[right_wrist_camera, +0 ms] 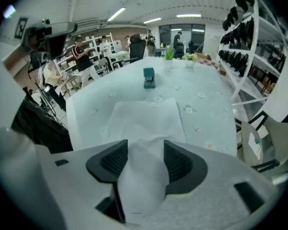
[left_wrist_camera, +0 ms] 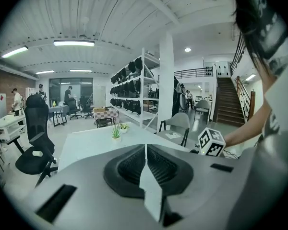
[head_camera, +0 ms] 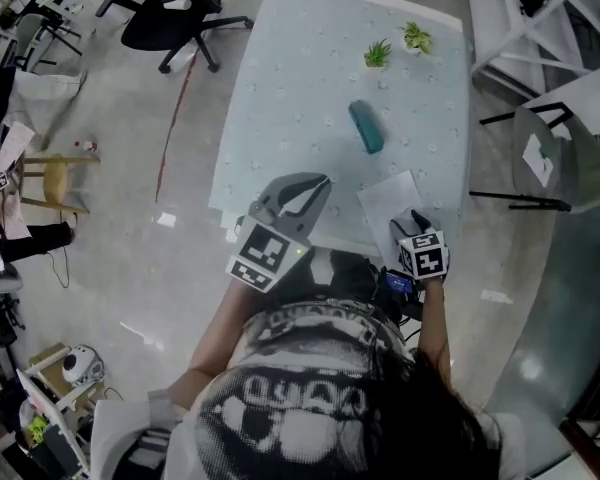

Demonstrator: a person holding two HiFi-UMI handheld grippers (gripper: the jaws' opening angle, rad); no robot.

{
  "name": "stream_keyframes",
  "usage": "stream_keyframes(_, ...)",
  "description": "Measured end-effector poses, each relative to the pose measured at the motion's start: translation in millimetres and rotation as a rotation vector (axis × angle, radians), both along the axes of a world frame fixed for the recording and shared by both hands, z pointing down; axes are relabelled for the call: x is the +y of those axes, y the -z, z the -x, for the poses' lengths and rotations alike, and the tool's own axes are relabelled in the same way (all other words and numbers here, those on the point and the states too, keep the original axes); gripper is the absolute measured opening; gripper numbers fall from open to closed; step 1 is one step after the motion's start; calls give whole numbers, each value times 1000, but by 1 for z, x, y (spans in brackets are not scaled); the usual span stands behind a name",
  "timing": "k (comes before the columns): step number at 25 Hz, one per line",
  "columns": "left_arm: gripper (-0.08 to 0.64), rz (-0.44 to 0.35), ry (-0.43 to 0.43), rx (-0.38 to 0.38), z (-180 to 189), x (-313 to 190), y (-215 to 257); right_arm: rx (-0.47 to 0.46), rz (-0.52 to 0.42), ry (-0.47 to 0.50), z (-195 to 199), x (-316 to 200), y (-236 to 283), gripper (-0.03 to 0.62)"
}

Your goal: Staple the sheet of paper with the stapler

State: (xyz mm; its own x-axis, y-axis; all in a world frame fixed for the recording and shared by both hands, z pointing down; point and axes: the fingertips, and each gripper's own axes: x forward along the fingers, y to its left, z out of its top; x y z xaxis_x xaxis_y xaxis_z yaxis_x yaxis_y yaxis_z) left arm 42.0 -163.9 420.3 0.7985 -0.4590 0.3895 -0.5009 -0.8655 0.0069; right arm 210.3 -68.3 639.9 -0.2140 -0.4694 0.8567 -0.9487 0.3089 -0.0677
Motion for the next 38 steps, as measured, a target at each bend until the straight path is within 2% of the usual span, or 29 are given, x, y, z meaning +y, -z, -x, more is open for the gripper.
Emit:
stream_keyframes(4,10,9,-21,0,6,-8,-5,4,-18,-106,-1,-4,-1,214)
stream_keyframes(6,9,14,-29,-1,8,-11,-8,4,-10,-120,0,-6,-1,197)
stream_keyframes(7,10,16,-34,0,8,-11,-9,5,-12,-120,2,-6,-1,178)
stream_keyframes(8,10,17,-38,3,8,-12,-10,8,-18,-122,5,-7,-1,132)
stream_keyframes(11,10,20,-49,10,10,-14,-11,28,-31,-133,11,-7,-1,93)
stream_keyframes(16,11,25,-57,23,14,-20,-12,7,11,-207,9,-10,-1,80)
stream_keyframes(22,9,28,-43,33,29,-27,-14,-58,37,-310,8,-35,5,67)
stream_keyframes(27,10,32,-29,43,41,-31,-15,-119,97,-381,5,-42,0,66)
stream_keyframes(31,10,36,-13,50,54,-36,-17,-154,169,-371,5,-47,0,66)
stream_keyframes(38,10,48,3,63,66,-40,-22,-146,277,-293,4,-83,11,63)
